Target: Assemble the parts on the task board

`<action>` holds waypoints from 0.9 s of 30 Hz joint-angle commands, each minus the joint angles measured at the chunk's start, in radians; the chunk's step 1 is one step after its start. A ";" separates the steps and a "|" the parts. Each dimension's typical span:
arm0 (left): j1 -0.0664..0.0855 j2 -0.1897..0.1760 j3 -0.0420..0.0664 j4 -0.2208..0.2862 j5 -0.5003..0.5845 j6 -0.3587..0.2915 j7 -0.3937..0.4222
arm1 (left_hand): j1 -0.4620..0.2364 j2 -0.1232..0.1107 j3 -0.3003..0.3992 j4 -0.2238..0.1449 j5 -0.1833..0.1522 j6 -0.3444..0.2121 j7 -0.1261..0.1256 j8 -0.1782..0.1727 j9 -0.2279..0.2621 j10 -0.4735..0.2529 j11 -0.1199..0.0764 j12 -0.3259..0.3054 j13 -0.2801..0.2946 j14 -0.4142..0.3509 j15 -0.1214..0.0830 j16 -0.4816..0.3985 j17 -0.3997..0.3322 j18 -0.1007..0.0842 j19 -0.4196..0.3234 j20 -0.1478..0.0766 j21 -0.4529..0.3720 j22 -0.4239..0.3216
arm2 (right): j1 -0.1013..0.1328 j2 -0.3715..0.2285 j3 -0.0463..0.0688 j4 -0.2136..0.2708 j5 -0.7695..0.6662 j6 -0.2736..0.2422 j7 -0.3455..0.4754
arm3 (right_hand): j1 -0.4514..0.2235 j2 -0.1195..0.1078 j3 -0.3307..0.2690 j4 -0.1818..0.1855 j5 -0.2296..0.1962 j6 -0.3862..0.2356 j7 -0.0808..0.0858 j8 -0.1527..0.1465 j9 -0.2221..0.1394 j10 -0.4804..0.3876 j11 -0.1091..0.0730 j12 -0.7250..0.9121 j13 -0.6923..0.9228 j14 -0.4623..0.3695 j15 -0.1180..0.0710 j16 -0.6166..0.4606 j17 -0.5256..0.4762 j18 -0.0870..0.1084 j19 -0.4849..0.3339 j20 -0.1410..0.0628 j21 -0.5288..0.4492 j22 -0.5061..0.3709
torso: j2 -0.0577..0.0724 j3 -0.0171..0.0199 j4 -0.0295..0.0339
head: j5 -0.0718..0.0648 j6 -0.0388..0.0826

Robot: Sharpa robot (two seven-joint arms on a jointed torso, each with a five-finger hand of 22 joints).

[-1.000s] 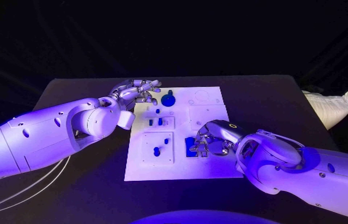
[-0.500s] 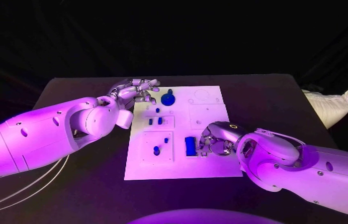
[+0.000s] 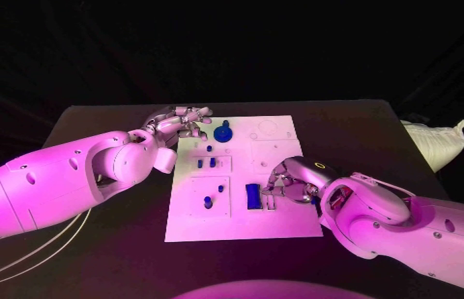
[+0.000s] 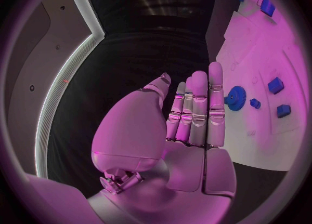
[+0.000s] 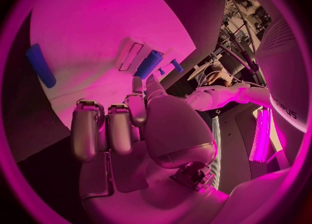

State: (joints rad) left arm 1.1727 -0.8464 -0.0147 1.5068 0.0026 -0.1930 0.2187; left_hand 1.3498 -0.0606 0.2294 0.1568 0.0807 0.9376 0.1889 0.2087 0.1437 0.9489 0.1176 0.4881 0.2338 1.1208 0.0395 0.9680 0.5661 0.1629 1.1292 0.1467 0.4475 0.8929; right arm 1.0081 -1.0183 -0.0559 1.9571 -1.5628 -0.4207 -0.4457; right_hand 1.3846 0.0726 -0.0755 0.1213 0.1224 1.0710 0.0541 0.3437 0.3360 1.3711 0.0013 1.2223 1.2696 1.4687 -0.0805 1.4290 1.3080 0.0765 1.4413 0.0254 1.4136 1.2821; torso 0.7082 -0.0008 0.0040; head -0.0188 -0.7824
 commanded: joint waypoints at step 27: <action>-0.001 0.002 0.000 0.002 -0.006 0.017 0.008 | 0.009 0.004 -0.006 0.000 0.004 -0.007 0.000 0.005 -0.002 -0.011 0.000 0.008 0.001 -0.007 0.003 0.004 -0.001 0.019 0.006 -0.002 -0.004 -0.002 | 0.061 -0.193 -0.004 0.008 -0.059 0.205 -0.120 | -0.083 -0.089 -0.006 0.068 0.034 -0.043 0.042 -0.107 -0.038 -0.089 0.015 -0.221 -0.171 0.054 0.026 -0.045 0.009 0.000 -0.034 0.027 -0.053 -0.067 | 0.000 0.0034 -0.0085 | -0.029 0.011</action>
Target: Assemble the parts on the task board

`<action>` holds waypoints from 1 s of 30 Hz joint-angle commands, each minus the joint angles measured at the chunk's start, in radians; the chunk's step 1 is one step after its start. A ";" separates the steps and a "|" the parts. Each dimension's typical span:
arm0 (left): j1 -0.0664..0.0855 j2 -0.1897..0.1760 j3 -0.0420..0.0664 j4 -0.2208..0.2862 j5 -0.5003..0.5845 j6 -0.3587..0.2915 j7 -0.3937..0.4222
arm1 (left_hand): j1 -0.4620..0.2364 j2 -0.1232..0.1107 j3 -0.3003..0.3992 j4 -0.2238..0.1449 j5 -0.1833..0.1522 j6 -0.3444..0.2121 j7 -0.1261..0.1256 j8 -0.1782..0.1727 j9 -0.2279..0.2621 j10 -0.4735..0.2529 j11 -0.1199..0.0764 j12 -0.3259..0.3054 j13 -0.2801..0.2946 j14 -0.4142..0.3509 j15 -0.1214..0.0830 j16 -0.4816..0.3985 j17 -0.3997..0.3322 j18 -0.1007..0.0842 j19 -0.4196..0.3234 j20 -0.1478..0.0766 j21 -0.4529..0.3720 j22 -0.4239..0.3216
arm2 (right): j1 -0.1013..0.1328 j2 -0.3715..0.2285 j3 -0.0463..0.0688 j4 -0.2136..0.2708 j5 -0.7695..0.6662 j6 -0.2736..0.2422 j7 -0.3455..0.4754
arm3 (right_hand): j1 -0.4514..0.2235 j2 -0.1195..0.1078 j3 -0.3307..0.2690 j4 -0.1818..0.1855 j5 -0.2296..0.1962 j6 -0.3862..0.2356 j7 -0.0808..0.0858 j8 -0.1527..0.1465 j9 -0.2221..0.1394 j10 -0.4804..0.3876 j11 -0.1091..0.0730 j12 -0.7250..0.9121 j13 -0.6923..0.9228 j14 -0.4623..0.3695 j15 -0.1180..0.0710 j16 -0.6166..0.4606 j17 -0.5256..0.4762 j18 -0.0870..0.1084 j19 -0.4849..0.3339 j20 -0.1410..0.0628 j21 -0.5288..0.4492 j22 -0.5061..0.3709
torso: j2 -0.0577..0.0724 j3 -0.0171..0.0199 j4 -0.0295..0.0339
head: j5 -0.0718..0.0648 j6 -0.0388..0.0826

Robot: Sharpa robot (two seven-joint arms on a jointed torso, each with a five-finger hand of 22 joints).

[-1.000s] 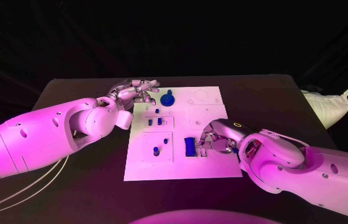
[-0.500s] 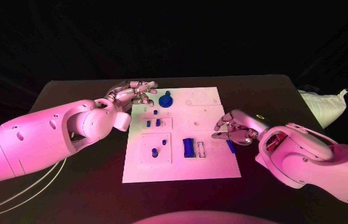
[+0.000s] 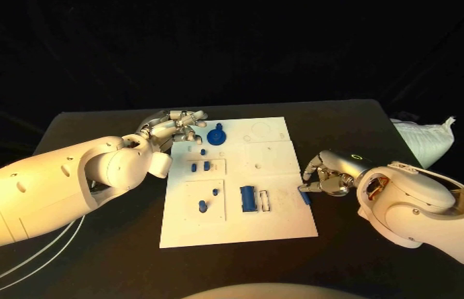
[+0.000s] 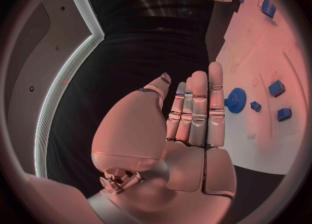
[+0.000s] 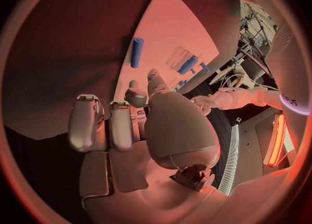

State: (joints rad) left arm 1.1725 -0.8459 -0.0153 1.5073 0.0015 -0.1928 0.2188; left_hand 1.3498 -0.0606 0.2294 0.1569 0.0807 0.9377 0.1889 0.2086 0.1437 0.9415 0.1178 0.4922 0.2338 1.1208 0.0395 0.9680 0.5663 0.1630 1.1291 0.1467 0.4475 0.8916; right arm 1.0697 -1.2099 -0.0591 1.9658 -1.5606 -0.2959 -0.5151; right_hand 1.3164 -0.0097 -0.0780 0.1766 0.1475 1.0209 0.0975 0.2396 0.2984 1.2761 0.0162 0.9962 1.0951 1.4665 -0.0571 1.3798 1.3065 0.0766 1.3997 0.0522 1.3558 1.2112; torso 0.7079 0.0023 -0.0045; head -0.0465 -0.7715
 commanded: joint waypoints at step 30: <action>-0.002 0.003 0.000 0.000 0.001 0.017 0.006 | 0.011 0.005 -0.007 0.000 0.004 -0.008 0.000 0.006 -0.002 -0.004 0.000 0.004 0.001 -0.007 0.003 0.004 -0.002 0.019 0.006 -0.002 -0.005 -0.001 | -0.019 0.043 -0.004 -0.031 -0.069 0.159 -0.059 | 0.030 0.023 0.019 0.033 0.079 0.040 -0.014 -0.009 0.007 0.020 -0.012 0.020 0.013 0.059 -0.007 0.011 0.025 -0.004 0.019 -0.007 0.015 0.023 | 0.001 0.0002 0.0002 | -0.006 -0.008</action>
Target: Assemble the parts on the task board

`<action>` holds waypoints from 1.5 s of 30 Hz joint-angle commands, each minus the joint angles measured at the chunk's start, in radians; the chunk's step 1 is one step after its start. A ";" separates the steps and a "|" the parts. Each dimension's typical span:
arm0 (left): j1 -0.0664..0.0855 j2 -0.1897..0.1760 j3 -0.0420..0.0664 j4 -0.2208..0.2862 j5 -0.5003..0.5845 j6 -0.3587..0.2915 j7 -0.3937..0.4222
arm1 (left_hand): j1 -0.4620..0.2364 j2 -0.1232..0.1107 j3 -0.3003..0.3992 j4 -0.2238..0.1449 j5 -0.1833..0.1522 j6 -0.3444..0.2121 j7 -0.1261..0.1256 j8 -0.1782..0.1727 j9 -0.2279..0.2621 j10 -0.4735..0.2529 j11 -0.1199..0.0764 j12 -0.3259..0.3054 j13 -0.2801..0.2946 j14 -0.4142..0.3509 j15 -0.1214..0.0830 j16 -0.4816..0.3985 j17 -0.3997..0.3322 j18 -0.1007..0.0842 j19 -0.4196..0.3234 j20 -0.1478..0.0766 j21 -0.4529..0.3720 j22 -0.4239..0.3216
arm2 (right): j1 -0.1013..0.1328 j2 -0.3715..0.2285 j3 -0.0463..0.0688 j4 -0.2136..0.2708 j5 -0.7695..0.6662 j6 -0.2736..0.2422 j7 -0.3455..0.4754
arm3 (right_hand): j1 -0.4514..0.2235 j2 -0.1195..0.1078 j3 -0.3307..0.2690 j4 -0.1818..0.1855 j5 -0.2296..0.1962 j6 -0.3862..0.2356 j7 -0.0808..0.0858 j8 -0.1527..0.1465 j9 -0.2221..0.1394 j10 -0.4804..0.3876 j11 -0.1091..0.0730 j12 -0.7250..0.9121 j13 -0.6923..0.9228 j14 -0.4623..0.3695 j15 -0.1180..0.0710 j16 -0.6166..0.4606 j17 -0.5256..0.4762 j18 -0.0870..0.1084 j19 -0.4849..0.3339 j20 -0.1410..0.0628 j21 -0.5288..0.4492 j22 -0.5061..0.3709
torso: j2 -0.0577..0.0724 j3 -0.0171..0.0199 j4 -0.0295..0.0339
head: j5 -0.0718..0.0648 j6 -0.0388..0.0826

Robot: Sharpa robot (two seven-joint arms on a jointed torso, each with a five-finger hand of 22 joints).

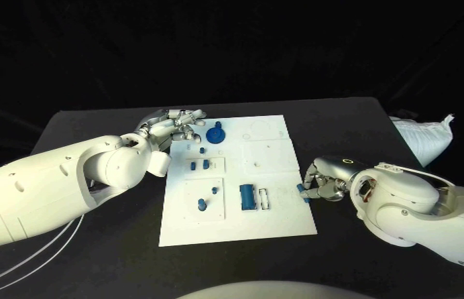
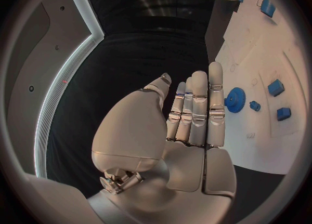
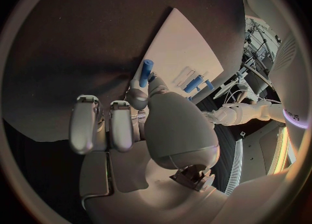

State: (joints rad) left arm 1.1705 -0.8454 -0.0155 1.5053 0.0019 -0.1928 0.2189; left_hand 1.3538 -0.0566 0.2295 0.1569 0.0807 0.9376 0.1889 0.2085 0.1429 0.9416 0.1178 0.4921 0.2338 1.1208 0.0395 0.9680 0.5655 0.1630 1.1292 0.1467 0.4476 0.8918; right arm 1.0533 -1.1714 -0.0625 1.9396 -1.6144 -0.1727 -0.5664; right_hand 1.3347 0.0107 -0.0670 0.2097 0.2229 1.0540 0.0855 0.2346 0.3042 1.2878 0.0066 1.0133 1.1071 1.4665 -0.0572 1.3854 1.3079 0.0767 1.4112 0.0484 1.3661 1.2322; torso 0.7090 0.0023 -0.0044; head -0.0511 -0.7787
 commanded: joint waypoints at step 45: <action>0.000 0.000 0.001 0.006 -0.004 0.021 -0.002 | 0.007 0.001 -0.007 0.000 0.004 -0.008 0.000 0.006 -0.001 -0.004 0.000 0.005 0.001 -0.007 0.003 0.004 -0.001 0.019 0.006 -0.002 -0.005 -0.001 | -0.015 0.080 0.000 -0.027 -0.024 0.026 -0.019 | 0.001 -0.029 0.217 0.012 -0.050 0.032 -0.009 -0.035 0.004 0.027 -0.009 0.004 0.009 0.061 -0.013 0.009 0.038 -0.007 0.014 -0.012 0.012 0.016 | 0.000 -0.0007 0.0019 | -0.006 -0.004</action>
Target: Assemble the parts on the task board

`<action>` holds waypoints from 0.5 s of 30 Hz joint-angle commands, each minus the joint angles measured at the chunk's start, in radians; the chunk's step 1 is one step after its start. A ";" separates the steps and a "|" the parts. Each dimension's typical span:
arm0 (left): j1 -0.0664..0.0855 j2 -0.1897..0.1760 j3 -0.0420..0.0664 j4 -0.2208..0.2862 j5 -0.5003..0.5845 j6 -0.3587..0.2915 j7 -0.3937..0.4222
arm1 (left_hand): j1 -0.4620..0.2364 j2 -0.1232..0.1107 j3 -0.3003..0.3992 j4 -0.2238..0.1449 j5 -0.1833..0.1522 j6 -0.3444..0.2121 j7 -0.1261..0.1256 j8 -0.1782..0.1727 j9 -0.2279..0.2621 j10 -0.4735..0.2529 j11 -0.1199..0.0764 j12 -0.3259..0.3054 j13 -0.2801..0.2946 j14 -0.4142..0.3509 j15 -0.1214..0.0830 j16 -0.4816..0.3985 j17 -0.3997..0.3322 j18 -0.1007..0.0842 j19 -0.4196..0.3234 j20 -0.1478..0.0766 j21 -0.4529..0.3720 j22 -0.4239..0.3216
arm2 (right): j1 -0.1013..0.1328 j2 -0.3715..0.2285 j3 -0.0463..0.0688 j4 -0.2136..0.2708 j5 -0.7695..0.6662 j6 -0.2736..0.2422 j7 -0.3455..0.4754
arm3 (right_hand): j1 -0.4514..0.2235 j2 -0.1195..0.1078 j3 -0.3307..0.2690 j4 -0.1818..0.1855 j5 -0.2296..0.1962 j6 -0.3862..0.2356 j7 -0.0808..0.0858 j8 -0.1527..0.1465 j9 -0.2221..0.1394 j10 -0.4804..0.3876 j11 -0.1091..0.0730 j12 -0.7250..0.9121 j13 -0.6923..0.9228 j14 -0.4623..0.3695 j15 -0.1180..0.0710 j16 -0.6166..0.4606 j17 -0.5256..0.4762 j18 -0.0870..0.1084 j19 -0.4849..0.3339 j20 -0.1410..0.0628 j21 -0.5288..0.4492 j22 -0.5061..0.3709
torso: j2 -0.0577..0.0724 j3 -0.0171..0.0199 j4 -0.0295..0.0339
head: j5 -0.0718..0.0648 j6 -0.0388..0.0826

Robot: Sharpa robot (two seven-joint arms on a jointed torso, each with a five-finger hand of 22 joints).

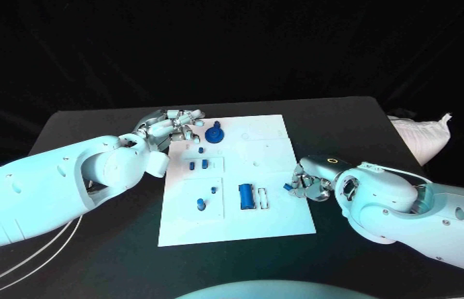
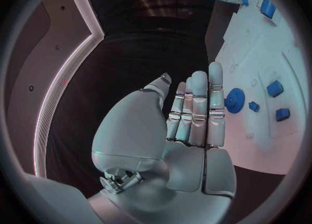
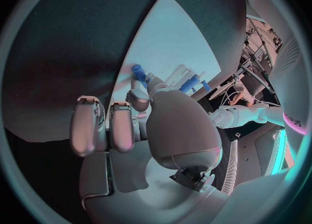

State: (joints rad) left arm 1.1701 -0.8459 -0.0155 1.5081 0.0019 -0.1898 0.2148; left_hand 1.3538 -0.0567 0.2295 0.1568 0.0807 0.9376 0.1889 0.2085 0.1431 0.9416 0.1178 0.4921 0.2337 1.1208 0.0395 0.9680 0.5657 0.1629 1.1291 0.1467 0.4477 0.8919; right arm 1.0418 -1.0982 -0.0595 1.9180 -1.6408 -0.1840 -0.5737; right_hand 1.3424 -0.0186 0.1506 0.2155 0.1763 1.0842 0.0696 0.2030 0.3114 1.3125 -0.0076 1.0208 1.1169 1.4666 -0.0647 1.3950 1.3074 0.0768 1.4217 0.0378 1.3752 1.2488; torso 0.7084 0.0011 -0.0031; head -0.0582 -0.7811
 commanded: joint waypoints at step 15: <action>0.000 -0.002 0.001 0.005 -0.009 0.021 -0.003 | 0.007 0.001 -0.007 0.000 0.004 -0.008 0.000 0.006 -0.001 -0.005 0.000 0.005 0.001 -0.007 0.003 0.004 -0.001 0.019 0.006 -0.002 -0.005 -0.002 | -0.011 0.054 -0.004 -0.033 -0.117 0.121 -0.016 | -0.037 -0.046 0.011 0.018 -0.037 -0.010 0.017 -0.016 -0.005 -0.022 0.013 -0.039 -0.025 0.055 0.001 -0.023 0.015 -0.001 -0.011 0.004 -0.016 -0.028 | -0.001 0.0001 -0.0012 | 0.002 -0.004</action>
State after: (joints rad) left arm 1.1701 -0.8478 -0.0155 1.5102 -0.0010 -0.1875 0.2106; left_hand 1.3538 -0.0567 0.2295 0.1568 0.0807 0.9376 0.1889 0.2085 0.1431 0.9416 0.1178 0.4921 0.2337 1.1208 0.0395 0.9680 0.5657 0.1630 1.1291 0.1467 0.4477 0.8919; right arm 1.0427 -1.0479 -0.0542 1.8930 -1.7010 -0.1481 -0.5762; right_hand 1.3025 -0.0586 0.1632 0.2279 0.1451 1.0768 0.0812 0.1931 0.3115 1.2979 0.0073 0.9830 1.0923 1.4665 -0.0647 1.3754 1.3073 0.0768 1.4160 0.0434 1.3622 1.2217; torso 0.7079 0.0010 -0.0037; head -0.0552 -0.7851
